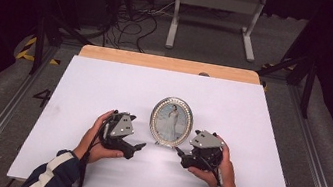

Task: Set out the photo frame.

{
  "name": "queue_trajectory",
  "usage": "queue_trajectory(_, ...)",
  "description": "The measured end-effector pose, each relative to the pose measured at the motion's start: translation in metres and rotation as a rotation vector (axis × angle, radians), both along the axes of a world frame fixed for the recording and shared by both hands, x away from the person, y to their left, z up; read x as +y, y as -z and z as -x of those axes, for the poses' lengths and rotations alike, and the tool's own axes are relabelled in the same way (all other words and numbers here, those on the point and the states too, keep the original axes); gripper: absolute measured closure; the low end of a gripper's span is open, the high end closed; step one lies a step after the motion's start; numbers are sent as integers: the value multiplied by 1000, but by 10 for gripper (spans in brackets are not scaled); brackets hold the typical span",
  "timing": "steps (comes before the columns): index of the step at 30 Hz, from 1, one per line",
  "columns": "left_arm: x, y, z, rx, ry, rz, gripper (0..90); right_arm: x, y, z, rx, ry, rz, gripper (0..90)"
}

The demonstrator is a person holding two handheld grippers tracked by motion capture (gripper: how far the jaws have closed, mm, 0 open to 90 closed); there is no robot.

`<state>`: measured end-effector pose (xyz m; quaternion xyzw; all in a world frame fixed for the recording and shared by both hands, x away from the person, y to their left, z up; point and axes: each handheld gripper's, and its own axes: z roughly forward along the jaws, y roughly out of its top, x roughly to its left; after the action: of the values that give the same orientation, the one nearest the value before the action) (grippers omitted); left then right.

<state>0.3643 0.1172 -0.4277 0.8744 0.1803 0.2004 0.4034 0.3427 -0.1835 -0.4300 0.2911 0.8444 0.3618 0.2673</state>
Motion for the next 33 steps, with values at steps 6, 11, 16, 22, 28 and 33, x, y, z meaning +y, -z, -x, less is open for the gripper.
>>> queue_trajectory(6,8,2,4,-6,-13,-28,84,-7,0,4,-16,11,4,162)
queue_trajectory(11,11,5,8,-14,-10,-50,83,-15,-1,6,-17,20,-3,161)
queue_trajectory(16,16,6,12,-25,-15,-60,83,-22,-1,9,-18,27,-5,160)
queue_trajectory(22,28,3,18,-49,-29,-48,83,-33,-3,13,-28,45,-20,162)
queue_trajectory(28,39,3,23,-54,-40,-46,79,-44,-5,16,-37,68,-30,161)
queue_trajectory(33,46,6,27,-53,-47,-54,78,-50,-4,18,-39,78,-31,162)
